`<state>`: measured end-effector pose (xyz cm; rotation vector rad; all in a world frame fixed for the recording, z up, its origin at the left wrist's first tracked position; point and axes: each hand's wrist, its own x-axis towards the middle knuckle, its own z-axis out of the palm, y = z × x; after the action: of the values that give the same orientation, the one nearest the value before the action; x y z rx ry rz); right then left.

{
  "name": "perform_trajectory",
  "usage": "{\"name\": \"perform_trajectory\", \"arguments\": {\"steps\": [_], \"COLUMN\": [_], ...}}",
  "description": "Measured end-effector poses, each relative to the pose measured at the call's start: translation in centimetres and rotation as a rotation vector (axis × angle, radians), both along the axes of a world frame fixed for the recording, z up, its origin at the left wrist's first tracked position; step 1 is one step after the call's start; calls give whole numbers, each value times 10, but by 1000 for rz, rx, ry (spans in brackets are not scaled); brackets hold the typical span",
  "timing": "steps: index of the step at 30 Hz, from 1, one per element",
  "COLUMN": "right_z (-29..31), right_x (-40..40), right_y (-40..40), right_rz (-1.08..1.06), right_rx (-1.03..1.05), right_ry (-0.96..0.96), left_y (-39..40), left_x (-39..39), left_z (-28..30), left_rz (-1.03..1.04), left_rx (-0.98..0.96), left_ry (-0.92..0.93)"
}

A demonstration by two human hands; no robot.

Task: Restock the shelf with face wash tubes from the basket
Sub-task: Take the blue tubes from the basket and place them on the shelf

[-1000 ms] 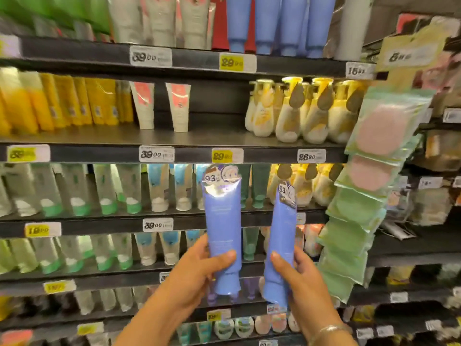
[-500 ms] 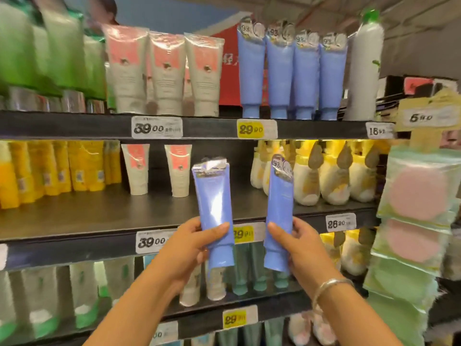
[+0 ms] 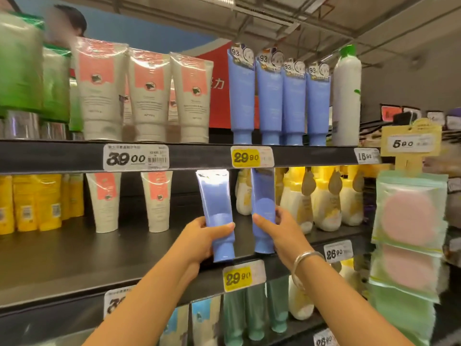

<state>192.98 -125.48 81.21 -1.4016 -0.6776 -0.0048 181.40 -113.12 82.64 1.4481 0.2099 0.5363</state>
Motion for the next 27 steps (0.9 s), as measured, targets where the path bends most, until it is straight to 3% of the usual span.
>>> {"name": "perform_trajectory", "arguments": {"steps": [6, 15, 27], "right_z": [-4, -3, -3], "right_x": [19, 26, 31], "right_y": [2, 7, -5], "right_rz": [-126, -106, -174], "right_rx": [-53, -42, -78], "right_ry": [-73, -109, -158], "left_y": [-1, -7, -5], "left_x": [31, 59, 62], "left_z": [-1, -12, -14], "left_rz": [64, 100, 125], "left_rx": [42, 183, 222], "left_ry": [-27, -79, -18]}}
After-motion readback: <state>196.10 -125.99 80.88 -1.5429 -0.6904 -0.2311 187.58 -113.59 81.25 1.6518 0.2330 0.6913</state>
